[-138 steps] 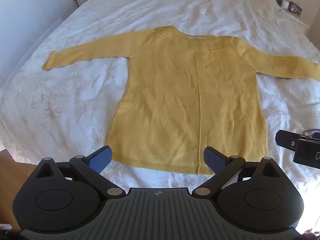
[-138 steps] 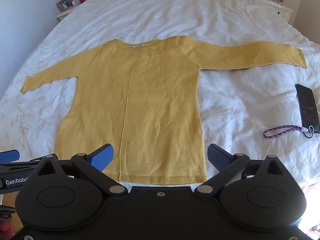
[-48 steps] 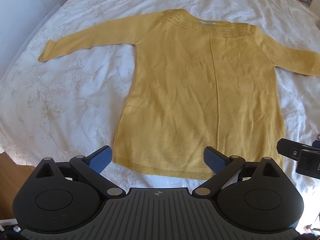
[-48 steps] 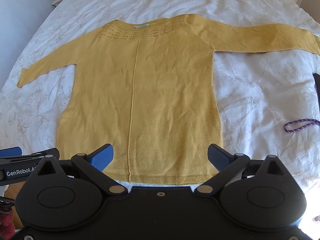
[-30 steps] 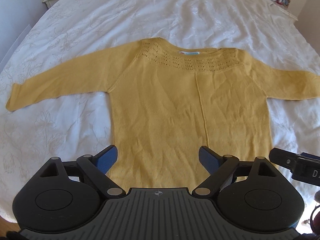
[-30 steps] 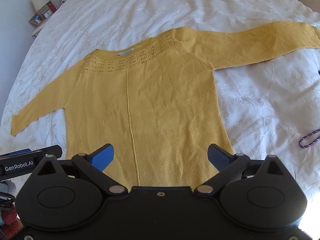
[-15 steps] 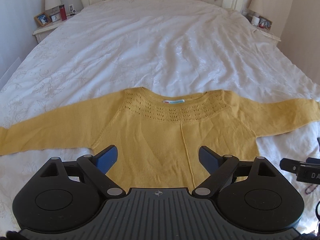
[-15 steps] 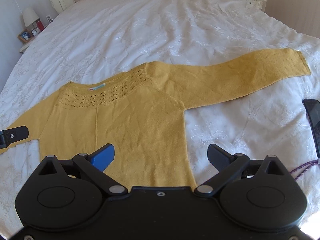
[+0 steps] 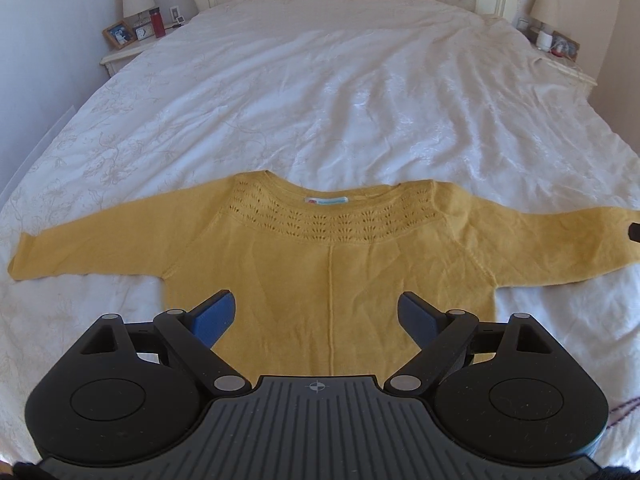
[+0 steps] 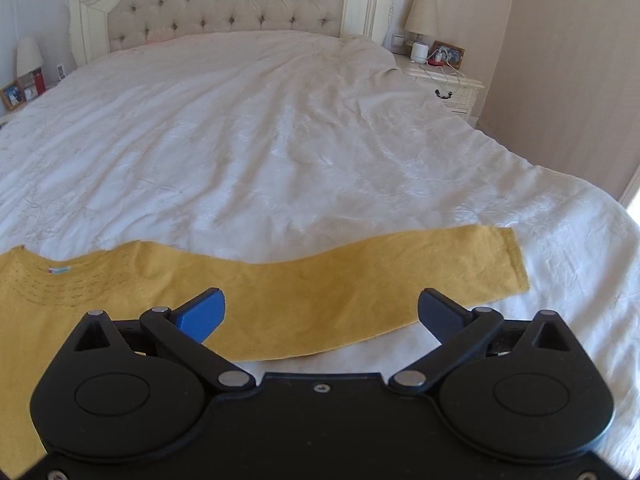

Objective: Fold small clothes
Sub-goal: 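Move the right tool to a sleeve cuff and close on it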

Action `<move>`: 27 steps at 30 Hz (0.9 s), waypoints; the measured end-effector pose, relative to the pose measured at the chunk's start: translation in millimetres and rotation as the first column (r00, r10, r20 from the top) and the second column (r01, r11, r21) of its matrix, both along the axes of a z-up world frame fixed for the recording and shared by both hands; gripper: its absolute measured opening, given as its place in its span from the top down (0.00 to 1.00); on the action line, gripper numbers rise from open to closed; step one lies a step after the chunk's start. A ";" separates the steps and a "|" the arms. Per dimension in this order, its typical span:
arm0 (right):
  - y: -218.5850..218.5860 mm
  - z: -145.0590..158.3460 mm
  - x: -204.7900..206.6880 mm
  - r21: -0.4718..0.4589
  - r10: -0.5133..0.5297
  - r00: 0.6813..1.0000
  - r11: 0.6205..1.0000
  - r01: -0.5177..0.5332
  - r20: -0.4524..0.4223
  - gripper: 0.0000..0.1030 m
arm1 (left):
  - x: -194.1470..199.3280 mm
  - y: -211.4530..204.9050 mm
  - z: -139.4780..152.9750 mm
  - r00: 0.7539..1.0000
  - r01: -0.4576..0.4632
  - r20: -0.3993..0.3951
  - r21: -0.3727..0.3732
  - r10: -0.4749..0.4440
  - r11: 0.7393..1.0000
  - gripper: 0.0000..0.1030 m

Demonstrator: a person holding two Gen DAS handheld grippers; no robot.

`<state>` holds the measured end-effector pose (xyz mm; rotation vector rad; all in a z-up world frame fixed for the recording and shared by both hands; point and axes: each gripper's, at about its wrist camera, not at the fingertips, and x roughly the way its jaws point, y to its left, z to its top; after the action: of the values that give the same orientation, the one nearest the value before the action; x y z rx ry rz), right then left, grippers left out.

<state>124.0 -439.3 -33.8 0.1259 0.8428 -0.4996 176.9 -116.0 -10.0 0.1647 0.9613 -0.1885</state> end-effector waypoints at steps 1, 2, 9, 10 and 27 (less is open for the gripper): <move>-15.1 -5.2 3.4 -0.001 0.006 1.000 1.000 -0.006 -0.028 0.01 | -1.9 -6.2 -0.4 1.000 -0.007 -0.001 -0.001 0.007 1.000 0.14; -31.3 -9.3 4.6 0.009 0.013 0.999 1.000 -0.013 -0.038 0.01 | -3.0 -11.0 -0.6 1.000 -0.010 -0.004 -0.009 0.010 1.000 0.14; -140.4 -28.5 3.1 0.057 -0.040 0.997 0.997 0.043 -0.064 0.08 | -8.9 -29.2 -5.1 0.995 -0.087 -0.051 -0.064 0.083 0.994 0.14; -153.0 -31.8 2.0 0.060 -0.037 0.997 0.997 0.042 -0.072 0.10 | -8.9 -31.0 -6.0 0.995 -0.092 -0.052 -0.055 0.089 0.994 0.14; -247.8 -93.5 1.7 0.285 -0.060 0.986 0.953 0.103 -0.155 0.36 | -12.4 -33.4 -12.9 0.983 -0.156 -0.096 -0.004 0.155 0.988 0.14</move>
<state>125.7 -687.0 -127.3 0.4021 1.0551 -0.4628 164.5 -149.5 -22.9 0.0699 1.0631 -0.0584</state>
